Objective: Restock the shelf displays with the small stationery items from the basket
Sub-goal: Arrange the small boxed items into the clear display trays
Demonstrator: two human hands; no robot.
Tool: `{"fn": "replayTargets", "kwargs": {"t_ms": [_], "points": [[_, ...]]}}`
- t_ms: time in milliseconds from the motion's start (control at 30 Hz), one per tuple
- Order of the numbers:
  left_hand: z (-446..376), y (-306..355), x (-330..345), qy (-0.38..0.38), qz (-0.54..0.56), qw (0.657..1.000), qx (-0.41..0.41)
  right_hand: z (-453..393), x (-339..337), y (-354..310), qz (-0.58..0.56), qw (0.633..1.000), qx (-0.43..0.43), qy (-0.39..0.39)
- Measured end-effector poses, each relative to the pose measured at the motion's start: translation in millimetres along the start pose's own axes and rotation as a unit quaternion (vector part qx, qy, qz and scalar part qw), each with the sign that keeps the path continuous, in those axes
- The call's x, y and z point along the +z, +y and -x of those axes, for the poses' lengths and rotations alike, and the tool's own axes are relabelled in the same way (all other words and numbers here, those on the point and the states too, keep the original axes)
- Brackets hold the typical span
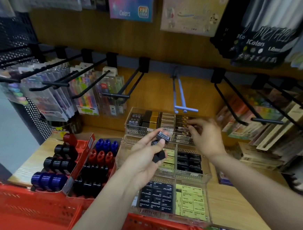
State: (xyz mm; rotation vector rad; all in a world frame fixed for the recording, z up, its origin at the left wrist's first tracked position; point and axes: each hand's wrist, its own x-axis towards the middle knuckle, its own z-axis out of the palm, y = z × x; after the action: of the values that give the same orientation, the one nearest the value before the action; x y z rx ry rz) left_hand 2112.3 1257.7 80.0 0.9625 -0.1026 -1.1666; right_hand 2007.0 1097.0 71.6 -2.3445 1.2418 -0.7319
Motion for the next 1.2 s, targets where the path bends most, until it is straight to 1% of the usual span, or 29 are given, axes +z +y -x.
{"fn": "replayTargets", "kwargs": {"t_ms": [33,67,100,133,167,233,267,300,367,433,500,567,600,700,733,800,833,900,1033,1100,1200], "points": [[8,1,2,-0.006,-0.003,1.0,0.004,16,-10,-7,-0.051,0.999,0.003,-0.006],[17,3,3,-0.015,-0.015,1.0,0.008,34,-20,-16,-0.145,0.988,0.029,-0.046],[26,5,5,-0.027,-0.031,0.999,0.014,52,-29,-27,-0.268,0.955,0.061,-0.112],[37,6,7,-0.042,-0.047,0.998,0.019,71,-38,-37,-0.367,0.911,0.083,-0.167],[48,7,8,-0.057,-0.059,0.996,0.025,85,-46,-44,-0.425,0.88,0.089,-0.193],[70,7,9,-0.076,-0.081,0.993,0.035,107,-58,-54,-0.486,0.848,0.092,-0.191],[79,6,8,-0.075,-0.092,0.992,0.042,114,-64,-59,-0.502,0.84,0.092,-0.186],[87,4,7,-0.068,-0.102,0.991,0.047,120,-69,-63,-0.504,0.839,0.088,-0.183],[99,2,6,-0.056,-0.126,0.989,0.051,130,-76,-68,-0.48,0.854,0.078,-0.185],[110,1,7,-0.053,-0.153,0.986,0.039,139,-81,-71,-0.446,0.874,0.074,-0.178],[120,1,8,-0.058,-0.158,0.986,0.021,147,-86,-71,-0.441,0.88,0.075,-0.157],[129,2,8,-0.069,-0.139,0.988,0.005,154,-91,-70,-0.46,0.872,0.085,-0.142],[132,3,8,-0.08,-0.122,0.989,-0.003,157,-94,-70,-0.478,0.861,0.101,-0.142],[139,8,8,-0.122,-0.056,0.991,-0.026,164,-98,-70,-0.546,0.799,0.175,-0.181],[140,9,8,-0.132,-0.056,0.989,-0.025,165,-99,-69,-0.558,0.782,0.196,-0.199],[141,10,8,-0.128,-0.081,0.988,-0.017,166,-100,-67,-0.563,0.762,0.229,-0.223],[140,9,8,-0.11,-0.088,0.99,-0.013,166,-100,-65,-0.56,0.759,0.24,-0.227],[139,7,5,-0.068,-0.103,0.992,0.0,165,-99,-64,-0.549,0.766,0.25,-0.224],[139,1,6,-0.002,-0.204,0.978,0.047,161,-96,-62,-0.546,0.771,0.248,-0.215],[140,0,9,-0.001,-0.208,0.976,0.058,162,-95,-60,-0.547,0.774,0.234,-0.216],[141,-2,11,-0.029,-0.168,0.984,0.054,163,-96,-59,-0.543,0.782,0.21,-0.224]]}}
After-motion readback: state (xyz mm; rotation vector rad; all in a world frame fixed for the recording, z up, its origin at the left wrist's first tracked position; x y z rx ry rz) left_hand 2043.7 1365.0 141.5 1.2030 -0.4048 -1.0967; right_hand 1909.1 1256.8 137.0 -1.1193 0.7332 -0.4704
